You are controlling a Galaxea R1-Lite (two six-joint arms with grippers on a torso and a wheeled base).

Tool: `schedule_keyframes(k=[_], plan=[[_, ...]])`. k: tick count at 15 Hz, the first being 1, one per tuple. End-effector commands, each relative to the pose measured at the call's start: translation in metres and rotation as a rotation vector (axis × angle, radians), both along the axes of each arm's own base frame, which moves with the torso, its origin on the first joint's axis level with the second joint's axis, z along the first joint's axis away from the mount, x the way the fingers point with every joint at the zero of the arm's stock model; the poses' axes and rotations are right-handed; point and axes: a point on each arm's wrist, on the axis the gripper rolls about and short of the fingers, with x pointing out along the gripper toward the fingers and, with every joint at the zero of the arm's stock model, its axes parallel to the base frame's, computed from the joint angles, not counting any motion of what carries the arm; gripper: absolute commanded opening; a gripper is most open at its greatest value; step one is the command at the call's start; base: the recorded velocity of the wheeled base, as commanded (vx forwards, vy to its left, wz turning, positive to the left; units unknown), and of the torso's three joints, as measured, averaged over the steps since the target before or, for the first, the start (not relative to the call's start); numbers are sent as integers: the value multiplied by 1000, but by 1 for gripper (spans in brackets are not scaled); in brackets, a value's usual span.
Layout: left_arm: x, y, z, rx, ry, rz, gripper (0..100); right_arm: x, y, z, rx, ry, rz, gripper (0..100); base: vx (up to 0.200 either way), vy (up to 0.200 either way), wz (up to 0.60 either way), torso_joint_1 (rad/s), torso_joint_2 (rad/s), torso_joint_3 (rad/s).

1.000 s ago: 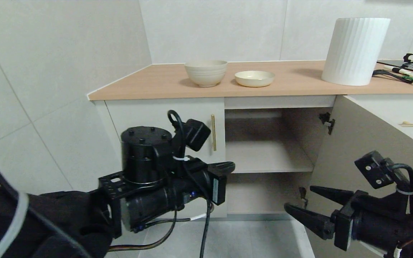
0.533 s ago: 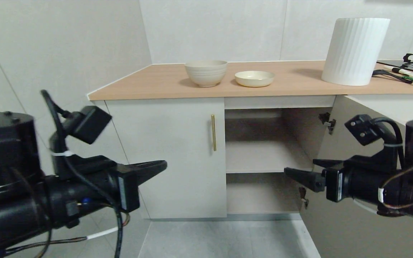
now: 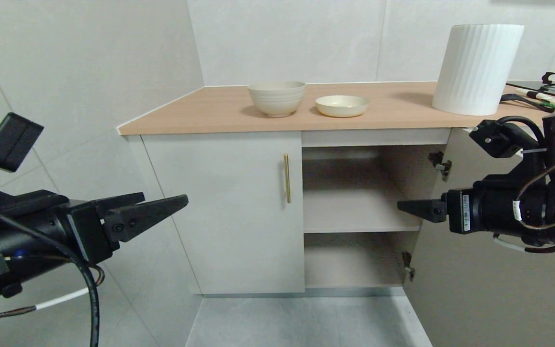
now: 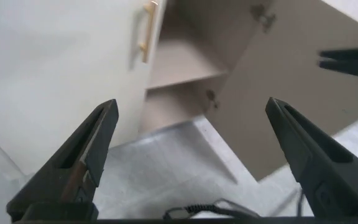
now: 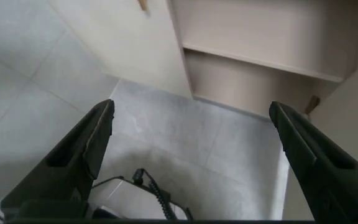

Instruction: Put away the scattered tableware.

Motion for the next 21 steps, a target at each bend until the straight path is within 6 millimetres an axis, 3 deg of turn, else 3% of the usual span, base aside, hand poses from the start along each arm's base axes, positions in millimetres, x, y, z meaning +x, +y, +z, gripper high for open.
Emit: schedule_keyframes(k=[1,11,21], plan=[[3,1,-2,2,6,10,100,-7,-4,5,7,-15,-2,100,0,0,0,0,0,0],[8,2,-6,10,27,21,100,-18,-3,9,5,-15,20,100,0,0,0,0,0,0],[8,3,-3,6,17,27,100,-18,-3,9,5,-14,25,100,200,0,0,1,5,2]])
